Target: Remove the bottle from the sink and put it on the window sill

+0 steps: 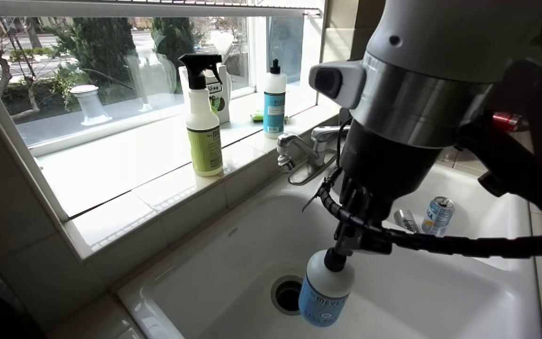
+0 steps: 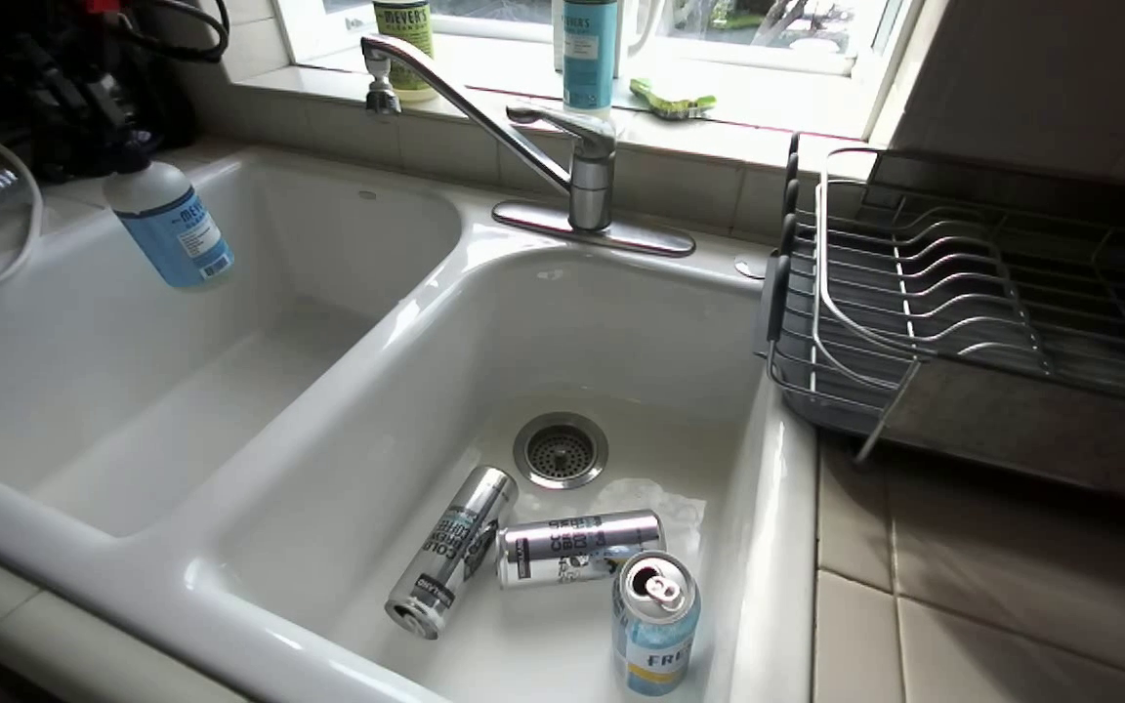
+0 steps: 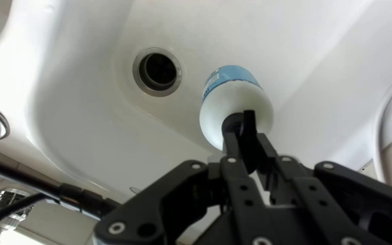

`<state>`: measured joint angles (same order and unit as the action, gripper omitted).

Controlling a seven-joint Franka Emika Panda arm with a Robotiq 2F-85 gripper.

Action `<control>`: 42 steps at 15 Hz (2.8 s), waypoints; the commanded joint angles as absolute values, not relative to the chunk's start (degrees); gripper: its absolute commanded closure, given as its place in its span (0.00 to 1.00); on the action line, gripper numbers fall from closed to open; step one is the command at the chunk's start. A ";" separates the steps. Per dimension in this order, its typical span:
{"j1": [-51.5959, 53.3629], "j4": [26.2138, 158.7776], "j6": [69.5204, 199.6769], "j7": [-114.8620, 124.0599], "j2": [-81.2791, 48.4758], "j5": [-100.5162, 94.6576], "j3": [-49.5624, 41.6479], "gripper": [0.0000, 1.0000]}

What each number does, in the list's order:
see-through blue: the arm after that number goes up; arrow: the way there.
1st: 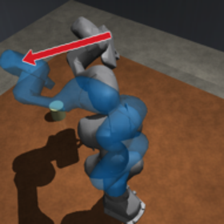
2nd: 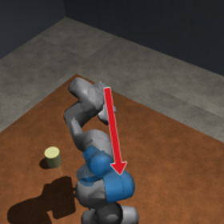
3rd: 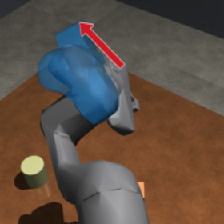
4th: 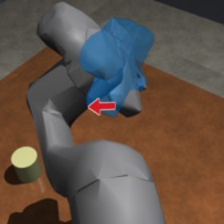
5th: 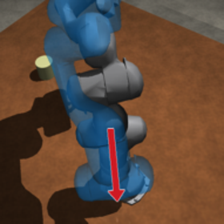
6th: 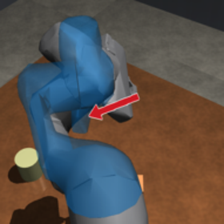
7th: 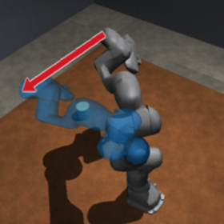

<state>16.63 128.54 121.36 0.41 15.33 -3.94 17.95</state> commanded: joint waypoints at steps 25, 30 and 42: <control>8.85 86.50 90.65 -1.07 13.31 -14.61 15.11 0.96; 8.70 84.80 92.56 -0.97 11.22 -14.81 14.12 0.83; 8.14 73.58 91.34 -3.73 2.48 -15.51 12.70 0.96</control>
